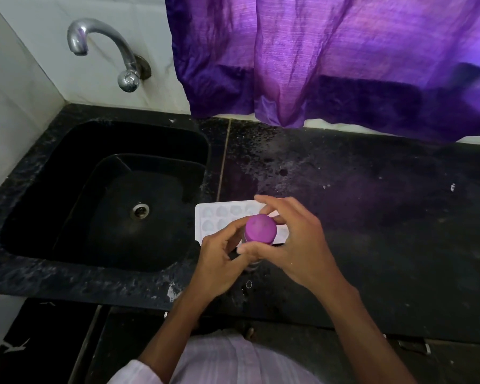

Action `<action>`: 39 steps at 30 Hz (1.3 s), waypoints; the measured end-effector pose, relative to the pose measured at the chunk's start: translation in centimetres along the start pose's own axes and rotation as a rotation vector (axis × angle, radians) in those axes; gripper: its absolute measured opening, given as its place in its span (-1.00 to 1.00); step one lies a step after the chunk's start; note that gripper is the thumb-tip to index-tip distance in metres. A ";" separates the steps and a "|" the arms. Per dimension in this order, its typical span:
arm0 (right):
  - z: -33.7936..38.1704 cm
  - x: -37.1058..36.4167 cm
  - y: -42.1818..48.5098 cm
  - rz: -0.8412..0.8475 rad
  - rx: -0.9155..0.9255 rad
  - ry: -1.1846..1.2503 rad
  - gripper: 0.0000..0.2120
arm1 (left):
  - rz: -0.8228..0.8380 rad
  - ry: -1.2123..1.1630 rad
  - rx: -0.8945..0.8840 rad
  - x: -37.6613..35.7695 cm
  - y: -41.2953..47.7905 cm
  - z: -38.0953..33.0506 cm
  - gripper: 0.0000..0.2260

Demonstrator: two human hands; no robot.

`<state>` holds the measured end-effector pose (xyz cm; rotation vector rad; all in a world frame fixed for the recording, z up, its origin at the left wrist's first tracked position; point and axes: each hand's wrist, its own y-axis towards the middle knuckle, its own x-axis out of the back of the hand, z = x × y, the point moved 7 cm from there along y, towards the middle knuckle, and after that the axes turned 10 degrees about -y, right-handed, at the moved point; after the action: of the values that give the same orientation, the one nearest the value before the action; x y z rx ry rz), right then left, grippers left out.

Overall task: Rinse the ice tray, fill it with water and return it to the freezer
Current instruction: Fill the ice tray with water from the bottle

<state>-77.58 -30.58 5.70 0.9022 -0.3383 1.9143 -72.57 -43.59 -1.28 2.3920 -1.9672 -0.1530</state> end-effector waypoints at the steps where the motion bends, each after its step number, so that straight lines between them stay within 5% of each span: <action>1: 0.1 -0.3 0.0 0.021 -0.034 -0.011 -0.21 | 0.004 0.003 -0.006 0.0 0.0 0.0 -0.53; 4: 0.7 -1.3 -0.4 0.213 -0.018 0.133 -0.12 | 0.022 -0.015 -0.025 0.1 0.1 0.1 -0.54; 6: 0.9 -1.2 -0.4 0.291 0.036 0.259 -0.27 | 0.021 -0.034 -0.021 0.1 0.1 0.2 -0.54; 10: -0.3 0.0 0.3 0.155 0.044 0.221 -0.41 | -0.005 -0.028 0.004 0.1 0.0 0.1 -0.52; 13: -0.5 0.5 0.5 0.054 -0.039 0.065 -0.19 | -0.005 -0.003 -0.001 0.0 0.1 0.2 -0.54; 16: -0.3 -0.6 0.1 0.251 0.002 0.110 -0.12 | -0.012 -0.022 0.001 0.2 0.1 0.6 -0.52; 18: -0.1 -0.4 -0.1 0.332 0.050 0.229 -0.26 | -0.005 -0.011 -0.002 0.2 0.1 0.6 -0.53; 21: -0.4 0.4 0.2 0.253 0.060 0.269 -0.49 | -0.008 0.001 0.002 0.1 0.0 0.6 -0.53; 29: -0.4 0.6 0.7 0.156 0.135 0.120 -0.34 | 0.035 -0.030 0.041 0.1 0.0 0.7 -0.50; 34: -0.7 -0.4 0.7 0.235 0.130 0.114 -0.40 | 0.070 0.055 0.025 -0.4 -0.1 1.0 -0.50; 39: -0.9 -0.7 0.0 0.066 0.178 0.031 -0.47 | -0.011 0.163 -0.046 -0.9 -0.5 0.4 -0.55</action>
<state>-77.82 -30.53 4.54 0.9869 -0.1826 2.0411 -72.25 -42.64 -1.64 2.3071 -1.8593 -0.0032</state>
